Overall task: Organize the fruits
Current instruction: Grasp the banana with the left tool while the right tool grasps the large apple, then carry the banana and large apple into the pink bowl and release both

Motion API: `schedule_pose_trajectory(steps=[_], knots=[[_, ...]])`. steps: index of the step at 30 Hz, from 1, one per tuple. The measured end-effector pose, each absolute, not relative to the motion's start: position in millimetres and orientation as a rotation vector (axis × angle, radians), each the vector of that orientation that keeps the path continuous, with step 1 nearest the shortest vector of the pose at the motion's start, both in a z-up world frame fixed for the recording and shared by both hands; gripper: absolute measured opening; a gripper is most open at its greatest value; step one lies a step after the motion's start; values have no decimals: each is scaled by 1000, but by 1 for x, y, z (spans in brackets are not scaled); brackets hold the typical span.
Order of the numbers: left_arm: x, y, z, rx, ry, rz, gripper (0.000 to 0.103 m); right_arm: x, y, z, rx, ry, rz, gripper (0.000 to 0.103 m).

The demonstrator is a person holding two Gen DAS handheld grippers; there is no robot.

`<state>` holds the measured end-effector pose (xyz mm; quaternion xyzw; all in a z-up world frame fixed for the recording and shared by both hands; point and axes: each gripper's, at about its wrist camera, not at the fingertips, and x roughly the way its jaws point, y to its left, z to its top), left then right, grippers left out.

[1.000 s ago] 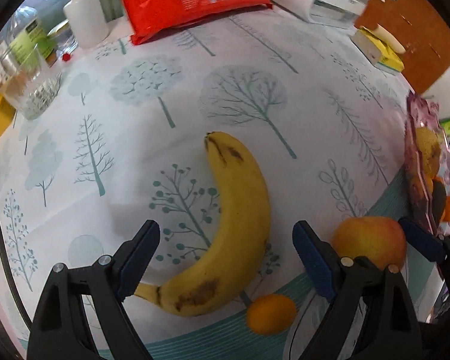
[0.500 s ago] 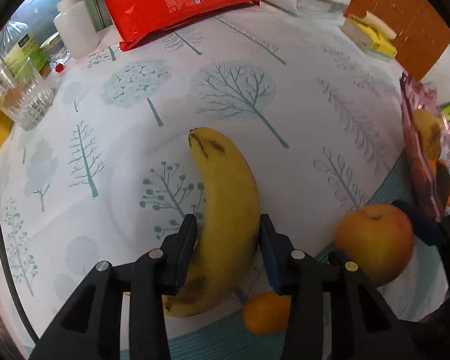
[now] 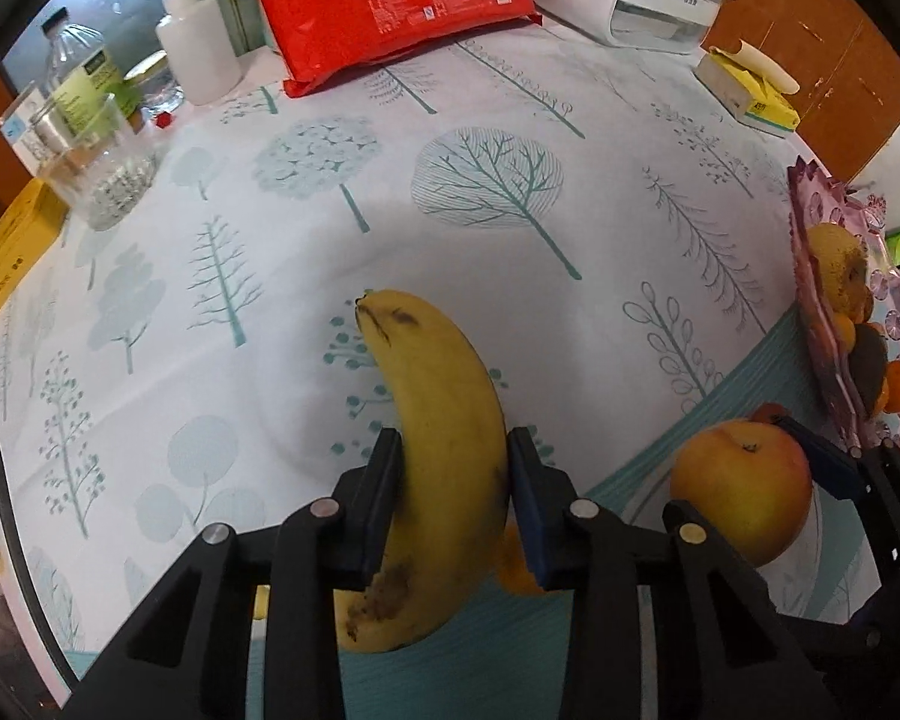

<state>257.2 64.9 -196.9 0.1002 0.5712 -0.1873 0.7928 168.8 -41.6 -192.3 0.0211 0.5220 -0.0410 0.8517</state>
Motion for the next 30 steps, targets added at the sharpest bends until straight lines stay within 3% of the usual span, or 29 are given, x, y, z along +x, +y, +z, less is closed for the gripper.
schedule_pose_trajectory(steps=[16,30], knots=[[199,50,-113,250,1124,-426,34,113,-54,-130,62,980,-31,69],[123,-40,-67,224,1087,-541,34,50,-142,-74,57,880,-125,69]])
